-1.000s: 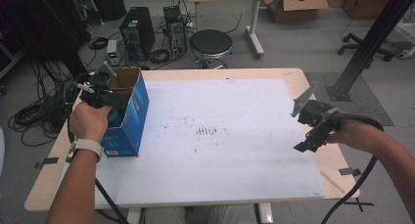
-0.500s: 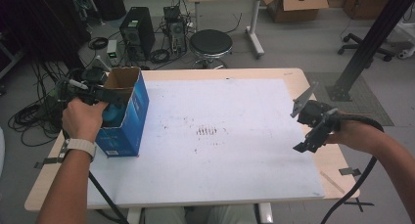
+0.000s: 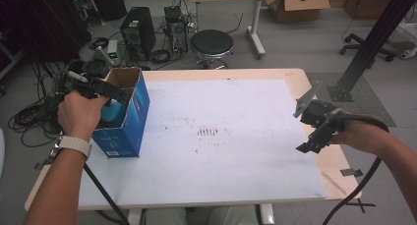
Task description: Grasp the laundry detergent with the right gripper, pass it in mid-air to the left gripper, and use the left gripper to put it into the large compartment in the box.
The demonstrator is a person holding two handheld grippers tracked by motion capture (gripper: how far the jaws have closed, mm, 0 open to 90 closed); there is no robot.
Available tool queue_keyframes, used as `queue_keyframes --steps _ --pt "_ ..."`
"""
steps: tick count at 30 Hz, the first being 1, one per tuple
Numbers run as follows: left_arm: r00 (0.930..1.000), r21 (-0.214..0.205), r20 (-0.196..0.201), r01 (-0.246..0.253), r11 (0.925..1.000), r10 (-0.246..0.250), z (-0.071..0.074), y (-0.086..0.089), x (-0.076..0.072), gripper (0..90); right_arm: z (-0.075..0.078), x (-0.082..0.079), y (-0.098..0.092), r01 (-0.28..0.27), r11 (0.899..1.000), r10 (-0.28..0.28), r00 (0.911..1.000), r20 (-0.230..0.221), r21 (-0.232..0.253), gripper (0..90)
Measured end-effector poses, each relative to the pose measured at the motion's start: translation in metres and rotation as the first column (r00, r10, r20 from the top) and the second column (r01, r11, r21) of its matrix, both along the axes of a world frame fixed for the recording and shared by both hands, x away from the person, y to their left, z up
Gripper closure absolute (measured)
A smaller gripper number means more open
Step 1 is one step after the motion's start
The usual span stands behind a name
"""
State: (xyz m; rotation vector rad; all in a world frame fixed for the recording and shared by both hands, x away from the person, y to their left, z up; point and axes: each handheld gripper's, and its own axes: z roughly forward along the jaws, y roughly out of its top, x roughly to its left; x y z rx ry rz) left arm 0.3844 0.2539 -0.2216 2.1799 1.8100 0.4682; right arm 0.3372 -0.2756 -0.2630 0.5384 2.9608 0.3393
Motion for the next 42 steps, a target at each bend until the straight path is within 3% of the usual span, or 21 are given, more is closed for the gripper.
queue_keyframes --steps 13,22,42 --pt "0.9976 -0.025 0.002 0.070 0.9972 -0.070 0.027 -0.022 -0.006 12.4 0.003 -0.001 0.000 -0.003 1.000 0.003 1.0000 0.003 0.003 6.4" --pt "0.9900 -0.012 0.027 0.139 0.9902 -0.139 0.044 -0.044 -0.009 11.2 0.005 -0.001 0.001 -0.001 1.000 0.001 1.0000 0.004 0.001 6.4" --pt "0.9590 0.017 0.026 0.282 0.9593 -0.282 0.062 -0.087 -0.012 9.2 0.008 -0.002 0.003 -0.005 1.000 0.005 1.0000 0.004 -0.001 6.4"
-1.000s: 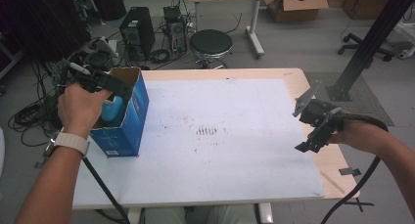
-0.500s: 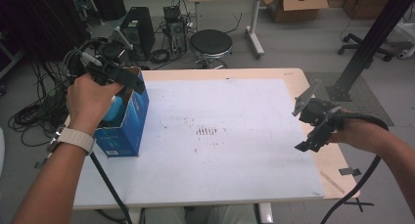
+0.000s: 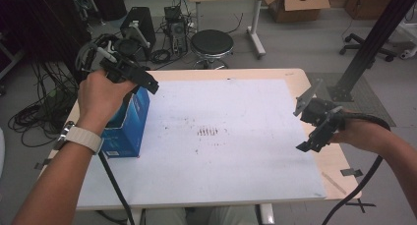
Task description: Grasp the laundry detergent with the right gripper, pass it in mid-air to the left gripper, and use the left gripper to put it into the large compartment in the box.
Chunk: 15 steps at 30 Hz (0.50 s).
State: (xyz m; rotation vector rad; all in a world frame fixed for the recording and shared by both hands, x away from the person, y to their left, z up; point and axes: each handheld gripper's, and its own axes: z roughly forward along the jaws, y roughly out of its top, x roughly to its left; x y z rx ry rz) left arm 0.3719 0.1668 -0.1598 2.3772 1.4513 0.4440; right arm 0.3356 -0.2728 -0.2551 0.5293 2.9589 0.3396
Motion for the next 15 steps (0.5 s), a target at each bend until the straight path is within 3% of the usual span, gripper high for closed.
queue_keyframes --steps 8,15 --pt "0.9974 0.008 -0.008 0.072 0.9974 -0.072 0.001 -0.018 -0.001 9.1 0.001 0.001 0.001 0.000 1.000 0.000 1.0000 -0.004 0.006 6.4" --pt "0.9885 0.022 -0.016 0.151 0.9883 -0.151 0.000 -0.037 -0.002 8.9 0.002 0.002 0.003 0.000 1.000 0.000 1.0000 -0.004 0.003 6.3"
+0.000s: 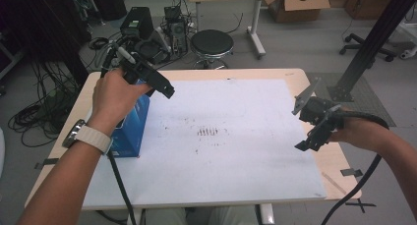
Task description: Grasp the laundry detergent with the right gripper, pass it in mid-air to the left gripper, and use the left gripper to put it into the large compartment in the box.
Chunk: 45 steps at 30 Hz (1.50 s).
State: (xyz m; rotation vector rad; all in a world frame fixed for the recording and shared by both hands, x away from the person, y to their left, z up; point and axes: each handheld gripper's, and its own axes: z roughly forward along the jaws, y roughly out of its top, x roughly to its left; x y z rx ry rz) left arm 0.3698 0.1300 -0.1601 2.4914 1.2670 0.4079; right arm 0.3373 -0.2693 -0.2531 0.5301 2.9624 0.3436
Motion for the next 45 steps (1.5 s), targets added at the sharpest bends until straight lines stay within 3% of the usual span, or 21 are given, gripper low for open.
queue_keyframes --steps 10,20,23,29,35,39,45 --pt "0.9956 0.004 -0.004 0.094 0.9956 -0.094 -0.005 -0.022 0.000 8.8 0.000 0.001 0.003 -0.004 1.000 0.004 1.0000 -0.005 0.000 6.3" --pt "0.9791 0.030 -0.023 0.203 0.9788 -0.202 -0.012 -0.038 -0.005 8.8 -0.001 0.003 0.003 -0.001 1.000 0.001 1.0000 -0.007 -0.001 6.3" --pt "0.9698 0.031 -0.029 0.243 0.9696 -0.242 -0.014 -0.043 -0.008 8.8 -0.001 0.003 0.004 -0.001 1.000 0.001 1.0000 -0.010 -0.002 6.3" --pt "0.9442 0.046 -0.060 0.327 0.9441 -0.324 -0.021 -0.047 -0.014 8.8 -0.001 0.003 0.004 -0.001 1.000 0.001 0.9999 -0.012 -0.003 6.3" --pt "0.9242 0.054 -0.068 0.380 0.9236 -0.376 -0.027 -0.047 -0.018 8.8 -0.001 0.004 0.004 -0.002 1.000 0.002 0.9999 -0.012 -0.001 6.3" --pt "0.9058 0.065 -0.083 0.421 0.9047 -0.415 -0.032 -0.049 -0.022 8.8 -0.001 0.004 0.004 0.004 1.000 -0.004 0.9999 -0.012 0.001 6.3" --pt "0.8850 0.065 -0.093 0.463 0.8842 -0.456 -0.034 -0.049 -0.026 8.7 0.001 0.005 0.006 -0.001 1.000 0.001 0.9999 -0.012 0.001 6.3"
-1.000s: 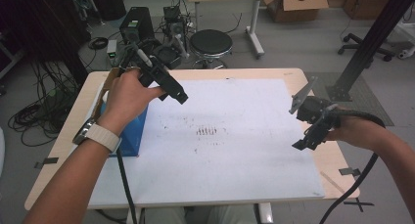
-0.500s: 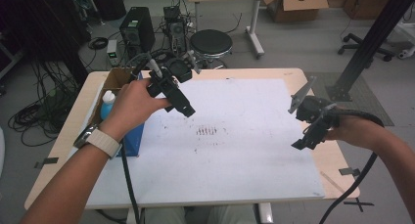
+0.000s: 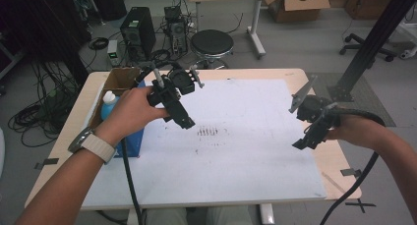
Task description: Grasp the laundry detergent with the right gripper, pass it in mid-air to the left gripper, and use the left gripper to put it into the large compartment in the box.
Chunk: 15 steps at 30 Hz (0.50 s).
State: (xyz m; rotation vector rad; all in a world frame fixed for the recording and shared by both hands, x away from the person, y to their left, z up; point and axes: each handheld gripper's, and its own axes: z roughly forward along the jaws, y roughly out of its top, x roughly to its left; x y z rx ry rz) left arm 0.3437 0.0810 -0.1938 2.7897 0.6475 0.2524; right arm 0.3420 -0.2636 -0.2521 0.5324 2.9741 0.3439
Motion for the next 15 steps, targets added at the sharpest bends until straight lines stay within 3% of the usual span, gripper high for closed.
queue_keyframes --steps 15 --pt "0.9994 -0.005 -0.014 0.032 0.9995 -0.032 -0.0014 -0.0039 0.0027 8.8 -0.0013 0.0013 -0.0002 0.006 1.000 -0.006 1.0000 -0.002 -0.007 6.3"
